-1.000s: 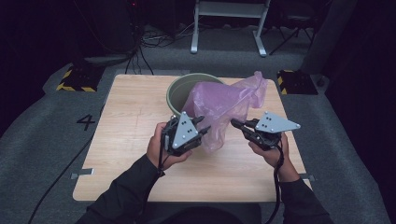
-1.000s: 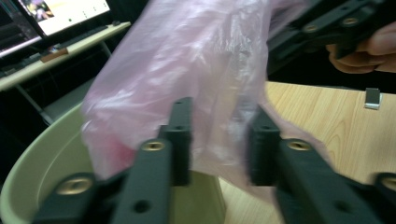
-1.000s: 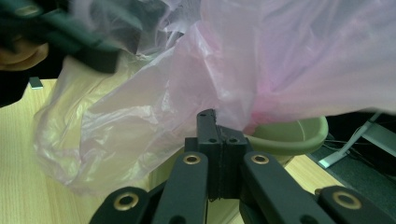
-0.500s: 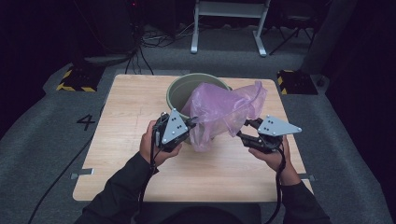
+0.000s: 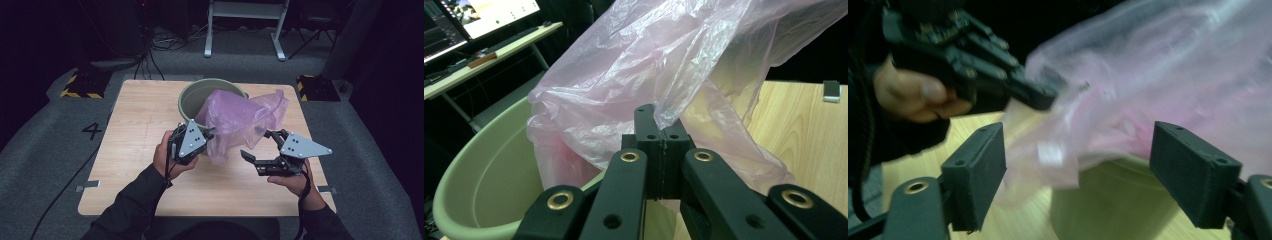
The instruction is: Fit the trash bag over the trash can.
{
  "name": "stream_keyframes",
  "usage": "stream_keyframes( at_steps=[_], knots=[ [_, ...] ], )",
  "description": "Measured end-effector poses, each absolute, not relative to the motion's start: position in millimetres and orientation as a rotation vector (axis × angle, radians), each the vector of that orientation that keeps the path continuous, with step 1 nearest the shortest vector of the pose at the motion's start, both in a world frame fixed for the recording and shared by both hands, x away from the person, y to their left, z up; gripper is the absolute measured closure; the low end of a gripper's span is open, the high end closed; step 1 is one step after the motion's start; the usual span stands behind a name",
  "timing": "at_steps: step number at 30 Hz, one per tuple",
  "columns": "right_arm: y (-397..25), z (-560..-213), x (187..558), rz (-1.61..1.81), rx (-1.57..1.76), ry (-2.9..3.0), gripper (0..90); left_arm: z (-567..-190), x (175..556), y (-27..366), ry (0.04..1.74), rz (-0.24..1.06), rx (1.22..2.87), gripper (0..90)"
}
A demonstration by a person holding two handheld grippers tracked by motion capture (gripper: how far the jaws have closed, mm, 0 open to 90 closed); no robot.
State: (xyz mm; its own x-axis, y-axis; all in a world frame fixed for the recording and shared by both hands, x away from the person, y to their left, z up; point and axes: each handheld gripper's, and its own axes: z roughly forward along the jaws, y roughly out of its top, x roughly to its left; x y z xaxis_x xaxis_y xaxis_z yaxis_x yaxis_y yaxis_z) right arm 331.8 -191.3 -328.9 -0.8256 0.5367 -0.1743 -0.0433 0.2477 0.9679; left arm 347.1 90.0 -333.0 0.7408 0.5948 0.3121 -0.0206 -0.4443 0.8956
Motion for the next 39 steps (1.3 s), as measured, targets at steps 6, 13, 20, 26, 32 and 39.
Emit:
stream_keyframes(
  at_steps=[6, 13, 20, 26, 32, 39],
  knots=[
    [-176.2, -329.0, 342.0, 1.599, 0.493, 2.033, 75.7, -332.8, 347.8, 96.0, 0.462, 0.765, 1.897, 89.8],
    [-183.2, -340.3, 352.8, 1.626, 0.541, 2.052, 90.0, -332.8, 350.1, 121.2, 0.531, 0.769, 1.845, 89.8],
    [-203.4, -358.2, 364.2, 1.606, 0.672, 2.065, 90.0, -338.7, 355.4, 148.7, 0.617, 0.794, 1.820, 89.8],
    [-218.9, -374.4, 379.0, 1.572, 0.787, 2.058, 90.0, -348.4, 364.3, 164.6, 0.664, 0.777, 1.823, 89.8],
    [-219.7, -389.5, 391.8, 1.550, 0.822, 2.129, 89.9, -365.5, 375.6, 166.5, 0.693, 0.742, 1.859, 89.8],
    [-219.0, -393.3, 395.0, 1.508, 0.827, 2.115, 37.9, -377.9, 380.5, 168.8, 0.723, 0.716, 1.866, 89.8]
  ],
)
